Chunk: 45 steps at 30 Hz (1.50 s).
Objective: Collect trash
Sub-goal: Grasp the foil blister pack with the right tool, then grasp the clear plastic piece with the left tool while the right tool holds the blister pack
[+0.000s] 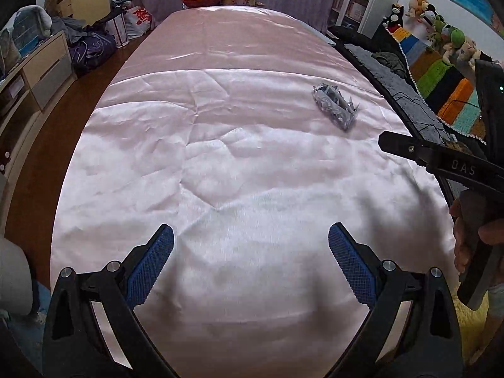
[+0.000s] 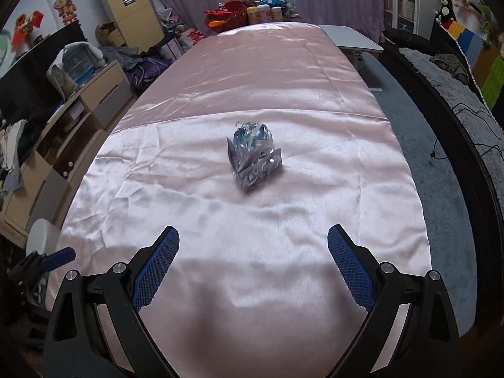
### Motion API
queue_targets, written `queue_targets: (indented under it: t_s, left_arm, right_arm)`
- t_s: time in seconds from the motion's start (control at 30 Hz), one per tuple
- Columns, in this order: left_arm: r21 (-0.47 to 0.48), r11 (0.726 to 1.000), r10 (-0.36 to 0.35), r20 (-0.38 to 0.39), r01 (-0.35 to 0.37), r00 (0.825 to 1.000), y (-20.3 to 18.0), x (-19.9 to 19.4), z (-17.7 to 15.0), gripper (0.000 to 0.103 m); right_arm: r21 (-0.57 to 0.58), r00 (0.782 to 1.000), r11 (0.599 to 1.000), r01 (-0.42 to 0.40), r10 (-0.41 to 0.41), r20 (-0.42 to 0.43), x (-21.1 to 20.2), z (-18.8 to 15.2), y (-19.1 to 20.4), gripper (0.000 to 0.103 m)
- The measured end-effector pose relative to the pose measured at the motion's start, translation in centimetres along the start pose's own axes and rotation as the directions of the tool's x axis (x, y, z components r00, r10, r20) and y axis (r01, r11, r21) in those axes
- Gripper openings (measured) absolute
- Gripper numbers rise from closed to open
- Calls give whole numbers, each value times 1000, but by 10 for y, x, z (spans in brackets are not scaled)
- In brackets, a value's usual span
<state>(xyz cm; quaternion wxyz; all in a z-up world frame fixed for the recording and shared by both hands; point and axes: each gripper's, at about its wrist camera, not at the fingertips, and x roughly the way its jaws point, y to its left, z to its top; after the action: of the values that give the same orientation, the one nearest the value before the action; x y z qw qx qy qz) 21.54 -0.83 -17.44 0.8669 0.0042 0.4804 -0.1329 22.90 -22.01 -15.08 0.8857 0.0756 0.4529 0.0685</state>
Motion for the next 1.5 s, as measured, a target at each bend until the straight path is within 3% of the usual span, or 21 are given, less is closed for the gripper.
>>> queue_targets:
  t_s: [0.17, 0.43, 0.5, 0.53, 0.83, 1.03, 1.27, 1.43, 1.5]
  left_arm:
    - [7, 1000, -1, -12, 1, 1000, 4, 19, 21, 94]
    - [9, 1000, -6, -25, 6, 1000, 10, 41, 43, 94]
    - [9, 1000, -9, -28, 10, 1000, 9, 44, 47, 94]
    - [12, 1000, -10, -29, 10, 1000, 8, 46, 49, 94]
    - [47, 998, -37, -26, 39, 999, -15, 62, 71, 94]
    - [103, 992, -73, -10, 74, 997, -42, 73, 92, 91]
    - [145, 985, -93, 1, 91, 996, -71, 94, 120, 78]
    - [169, 979, -118, 1, 116, 993, -92, 106, 134, 76]
    - [177, 976, -124, -4, 122, 992, -100, 112, 138, 67]
  right_arm:
    - [-23, 1000, 1000, -3, 3, -15, 34, 24, 3, 92]
    - [-50, 999, 999, -8, 7, -38, 68, 43, 2, 68]
    - [-64, 999, 998, -13, 11, -37, 69, 45, 3, 53]
    - [-69, 999, 997, -19, 16, -36, 68, 45, 2, 52]
    - [-93, 998, 993, -67, 67, 5, 32, 46, -6, 50]
    - [-37, 999, 999, -8, 10, 44, 19, 60, -37, 50]
    - [24, 998, 999, 37, -38, 52, 22, 67, -73, 50]
    - [81, 996, 995, 54, -59, 60, 23, 70, -101, 50]
    - [94, 996, 994, 55, -61, 59, 24, 70, -108, 50]
